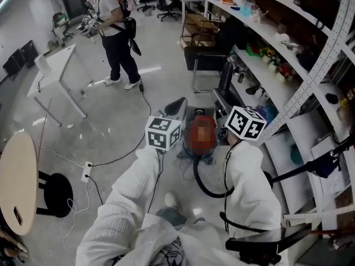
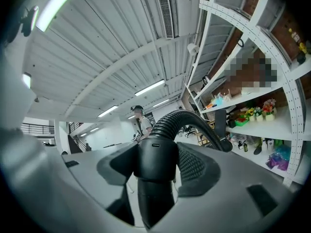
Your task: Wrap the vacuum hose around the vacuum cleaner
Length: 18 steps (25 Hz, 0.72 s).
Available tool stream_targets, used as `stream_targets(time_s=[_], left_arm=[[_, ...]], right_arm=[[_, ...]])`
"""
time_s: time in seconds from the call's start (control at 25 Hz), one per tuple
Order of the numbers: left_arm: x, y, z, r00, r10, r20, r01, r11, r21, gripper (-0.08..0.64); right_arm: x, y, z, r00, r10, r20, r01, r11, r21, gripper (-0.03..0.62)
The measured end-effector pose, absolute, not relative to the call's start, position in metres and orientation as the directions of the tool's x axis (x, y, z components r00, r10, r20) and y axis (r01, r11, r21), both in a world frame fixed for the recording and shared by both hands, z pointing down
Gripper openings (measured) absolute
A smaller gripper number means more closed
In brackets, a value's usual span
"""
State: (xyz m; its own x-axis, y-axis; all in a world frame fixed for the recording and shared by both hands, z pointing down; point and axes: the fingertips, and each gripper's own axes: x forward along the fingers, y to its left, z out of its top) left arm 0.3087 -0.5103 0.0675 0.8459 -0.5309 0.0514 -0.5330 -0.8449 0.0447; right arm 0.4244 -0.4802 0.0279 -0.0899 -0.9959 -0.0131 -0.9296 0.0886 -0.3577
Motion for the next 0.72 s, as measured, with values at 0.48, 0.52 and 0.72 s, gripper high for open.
stream_targets(time_s=[0.48,0.52,0.72], left_arm=[[0.233,-0.726,0.1,0.782,-0.61,0.126,-0.62,-0.782,0.064,0.002],[0.223,-0.739,0.109,0.77,-0.623,0.137,-0.636,-0.768,0.075,0.002],[0.153,-0.79,0.147,0.685,-0.706,0.176,-0.727,-0.679,0.103,0.002]], right_arm=[[0.351,-0.723,0.08,-0.235,-0.963,0.133,-0.913,0.171,-0.37,0.241],[0.337,-0.742,0.091,-0.263,-0.954,0.147,-0.907,0.192,-0.376,0.241],[0.239,-0.818,0.154,-0.431,-0.874,0.223,-0.864,0.329,-0.382,0.241]])
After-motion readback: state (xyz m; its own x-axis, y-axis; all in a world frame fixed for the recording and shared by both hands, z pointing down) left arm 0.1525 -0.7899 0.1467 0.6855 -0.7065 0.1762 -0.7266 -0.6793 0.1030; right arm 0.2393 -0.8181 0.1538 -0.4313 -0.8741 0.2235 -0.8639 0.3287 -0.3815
